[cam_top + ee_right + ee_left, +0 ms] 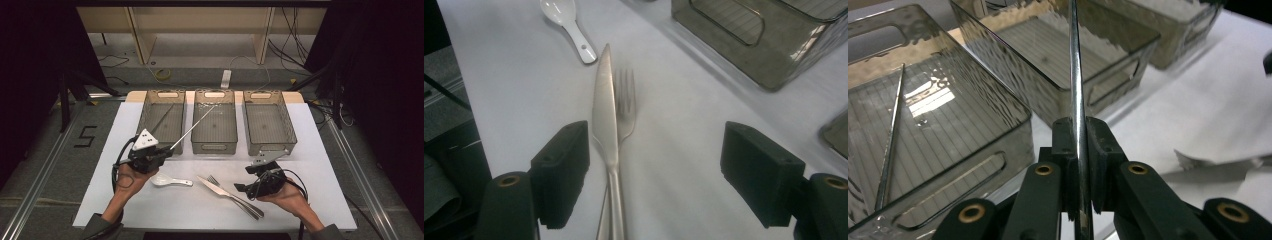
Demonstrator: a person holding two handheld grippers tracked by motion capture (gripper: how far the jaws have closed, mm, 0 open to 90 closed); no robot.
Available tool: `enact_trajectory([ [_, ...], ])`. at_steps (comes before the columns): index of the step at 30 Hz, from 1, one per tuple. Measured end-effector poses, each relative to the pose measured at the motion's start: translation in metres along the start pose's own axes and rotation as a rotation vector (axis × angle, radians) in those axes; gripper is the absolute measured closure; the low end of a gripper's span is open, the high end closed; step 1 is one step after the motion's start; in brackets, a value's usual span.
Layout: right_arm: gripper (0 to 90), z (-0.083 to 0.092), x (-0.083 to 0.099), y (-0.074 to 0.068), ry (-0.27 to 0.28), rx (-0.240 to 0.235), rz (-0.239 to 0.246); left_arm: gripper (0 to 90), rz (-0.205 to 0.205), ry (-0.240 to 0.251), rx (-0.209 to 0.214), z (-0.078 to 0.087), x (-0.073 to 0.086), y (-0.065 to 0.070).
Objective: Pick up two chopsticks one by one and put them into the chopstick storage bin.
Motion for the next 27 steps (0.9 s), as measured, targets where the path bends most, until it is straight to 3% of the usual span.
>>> enact_trajectory([
  [11,28.2,0.005,0.007,-0.004,-0.005,-0.007,0.007,83.4,0.044,0.011,-0.108,-0.008,-0.009,-0.036],
  [15,27.9,0.008,0.009,-0.002,0.008,-0.002,-0.016,83.4,0.056,0.007,-0.130,-0.012,-0.010,-0.050],
  [27,25.1,0.016,0.014,-0.002,0.037,0.013,-0.035,83.3,0.144,-0.011,-0.202,-0.025,-0.007,-0.093],
])
Point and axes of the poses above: each handheld gripper's, and its own axes: z roughly backward along the jaws, x roughly out of its underside, y roughly to its right, the point moved 8 cm from there along -z, roughly forward along the jaws, and after that the axes turned 11 degrees about y, right-handed, at the moved point
